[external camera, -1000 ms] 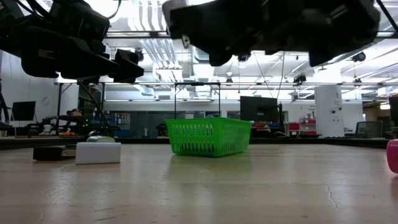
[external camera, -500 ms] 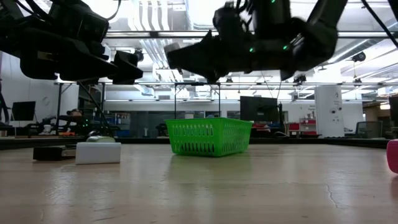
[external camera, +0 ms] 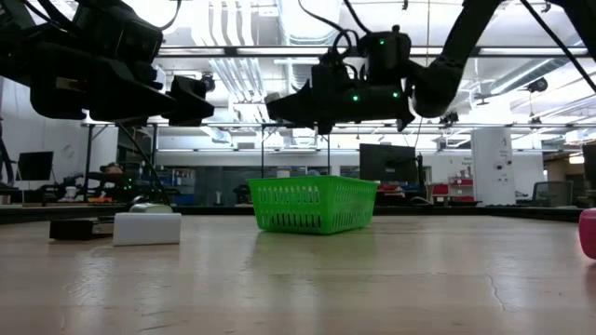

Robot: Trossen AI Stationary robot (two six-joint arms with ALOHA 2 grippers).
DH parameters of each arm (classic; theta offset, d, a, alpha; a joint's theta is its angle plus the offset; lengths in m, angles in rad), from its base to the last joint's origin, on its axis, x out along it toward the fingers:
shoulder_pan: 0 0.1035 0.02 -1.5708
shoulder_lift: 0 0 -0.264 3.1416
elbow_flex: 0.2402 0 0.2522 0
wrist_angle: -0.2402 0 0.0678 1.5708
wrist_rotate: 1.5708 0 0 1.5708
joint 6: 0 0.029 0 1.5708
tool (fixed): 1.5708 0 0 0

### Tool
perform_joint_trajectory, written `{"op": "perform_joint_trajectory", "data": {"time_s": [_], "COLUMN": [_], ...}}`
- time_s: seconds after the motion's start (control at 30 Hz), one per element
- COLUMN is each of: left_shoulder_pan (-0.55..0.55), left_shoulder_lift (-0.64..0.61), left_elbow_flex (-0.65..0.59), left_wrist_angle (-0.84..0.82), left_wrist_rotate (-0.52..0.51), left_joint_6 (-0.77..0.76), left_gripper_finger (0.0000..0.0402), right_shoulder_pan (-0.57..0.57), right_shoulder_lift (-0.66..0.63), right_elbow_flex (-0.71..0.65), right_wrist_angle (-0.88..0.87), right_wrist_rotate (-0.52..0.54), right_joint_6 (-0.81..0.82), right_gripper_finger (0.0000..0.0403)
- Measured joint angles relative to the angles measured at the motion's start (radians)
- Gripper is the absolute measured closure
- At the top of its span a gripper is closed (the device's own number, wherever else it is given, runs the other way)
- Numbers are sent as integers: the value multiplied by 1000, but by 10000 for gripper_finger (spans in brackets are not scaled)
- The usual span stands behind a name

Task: Pick & Place Office items
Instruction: Put the small white charger adapter into the blue bin

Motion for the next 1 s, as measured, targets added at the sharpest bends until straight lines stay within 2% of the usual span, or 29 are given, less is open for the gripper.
{"op": "perform_joint_trajectory", "data": {"time_s": [0.13, 0.57, 1.0], "left_shoulder_pan": [0, 1, 1], "left_shoulder_lift": [0, 0, 0], "left_elbow_flex": [0, -4, -4], "left_wrist_angle": [0, 0, 2], "left_wrist_rotate": [0, 0, 1], "left_joint_6": [3, 3, 3], "left_gripper_finger": [152, 152, 152], "right_shoulder_pan": [-61, -130, -203], "right_shoulder_lift": [0, 1, 2], "right_elbow_flex": [57, 367, 464], "right_wrist_angle": [-118, -771, -1095], "right_wrist_rotate": [-4, -4, -38], "right_joint_6": [16, -52, -72], "right_gripper_finger": [276, 276, 276]}}
